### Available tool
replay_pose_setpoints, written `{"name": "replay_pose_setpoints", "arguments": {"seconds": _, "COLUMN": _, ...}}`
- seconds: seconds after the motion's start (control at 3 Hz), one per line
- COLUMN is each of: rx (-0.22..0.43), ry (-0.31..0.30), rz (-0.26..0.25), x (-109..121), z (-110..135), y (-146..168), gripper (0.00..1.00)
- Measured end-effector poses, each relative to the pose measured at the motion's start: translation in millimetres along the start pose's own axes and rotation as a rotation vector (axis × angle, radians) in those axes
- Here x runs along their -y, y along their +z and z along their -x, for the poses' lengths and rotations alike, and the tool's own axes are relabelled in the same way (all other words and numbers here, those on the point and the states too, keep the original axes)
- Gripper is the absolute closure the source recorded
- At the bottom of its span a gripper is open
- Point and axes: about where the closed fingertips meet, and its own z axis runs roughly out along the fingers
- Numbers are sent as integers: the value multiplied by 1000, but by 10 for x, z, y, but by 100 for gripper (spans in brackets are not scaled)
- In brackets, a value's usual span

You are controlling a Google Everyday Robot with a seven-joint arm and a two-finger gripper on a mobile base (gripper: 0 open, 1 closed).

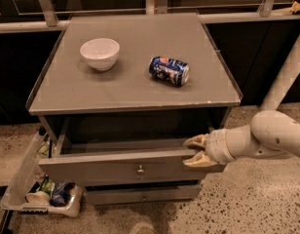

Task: Open top drawer

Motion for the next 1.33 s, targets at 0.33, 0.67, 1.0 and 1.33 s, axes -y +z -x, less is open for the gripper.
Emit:
{"name": "replay_pose_setpoints", "arguments": {"seconds": 0.33, "rx": 0, "ry": 0, "rz": 0, "x": 0, "z": 0, "y": 0, "gripper": 59}}
{"name": "replay_pose_setpoints", "arguments": {"seconds": 0.67, "rx": 0, "ry": 0, "rz": 0, "x": 0, "z": 0, "y": 1, "gripper": 35}}
{"name": "replay_pose_setpoints", "arguments": {"seconds": 1.0, "rx": 8, "ry": 2, "rz": 9, "x": -81, "z": -16, "y": 5, "gripper": 12}}
{"name": "replay_pose_setpoints", "arguments": {"seconds": 1.33, "rx": 22, "ry": 19, "rz": 14, "x": -433, "z": -90, "y": -49, "gripper": 14}}
